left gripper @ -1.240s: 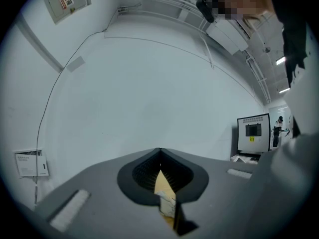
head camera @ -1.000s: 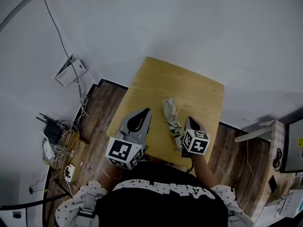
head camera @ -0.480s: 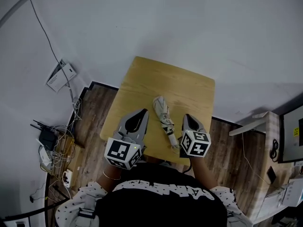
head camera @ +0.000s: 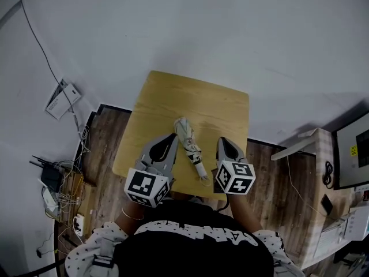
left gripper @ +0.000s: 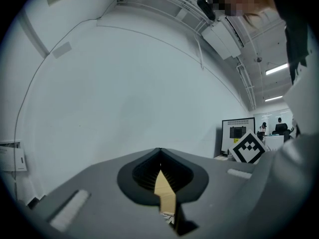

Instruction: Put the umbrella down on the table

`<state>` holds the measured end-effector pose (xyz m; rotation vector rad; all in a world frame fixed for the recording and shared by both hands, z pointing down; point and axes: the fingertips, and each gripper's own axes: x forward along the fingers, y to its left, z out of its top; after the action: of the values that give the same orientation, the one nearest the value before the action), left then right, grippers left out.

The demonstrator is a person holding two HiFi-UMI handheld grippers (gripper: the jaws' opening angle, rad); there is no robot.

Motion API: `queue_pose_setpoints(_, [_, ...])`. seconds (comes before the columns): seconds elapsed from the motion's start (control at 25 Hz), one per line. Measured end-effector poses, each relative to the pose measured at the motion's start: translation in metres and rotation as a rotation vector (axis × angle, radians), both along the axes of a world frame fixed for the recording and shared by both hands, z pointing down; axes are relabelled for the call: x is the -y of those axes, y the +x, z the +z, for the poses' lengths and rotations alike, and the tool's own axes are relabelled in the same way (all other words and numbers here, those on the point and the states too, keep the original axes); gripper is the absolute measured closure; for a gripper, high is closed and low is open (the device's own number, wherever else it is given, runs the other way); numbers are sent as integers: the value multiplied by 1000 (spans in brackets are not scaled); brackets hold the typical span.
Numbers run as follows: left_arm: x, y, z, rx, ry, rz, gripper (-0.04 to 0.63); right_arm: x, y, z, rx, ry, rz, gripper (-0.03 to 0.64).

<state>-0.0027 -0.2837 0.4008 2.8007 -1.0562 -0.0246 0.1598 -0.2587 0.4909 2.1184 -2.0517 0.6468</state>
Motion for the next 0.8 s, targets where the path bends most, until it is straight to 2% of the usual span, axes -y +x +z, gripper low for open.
queue_pose_setpoints(0.8, [-8, 6, 6, -3, -18, 37, 595, -17, 0, -14, -12, 33, 17, 603])
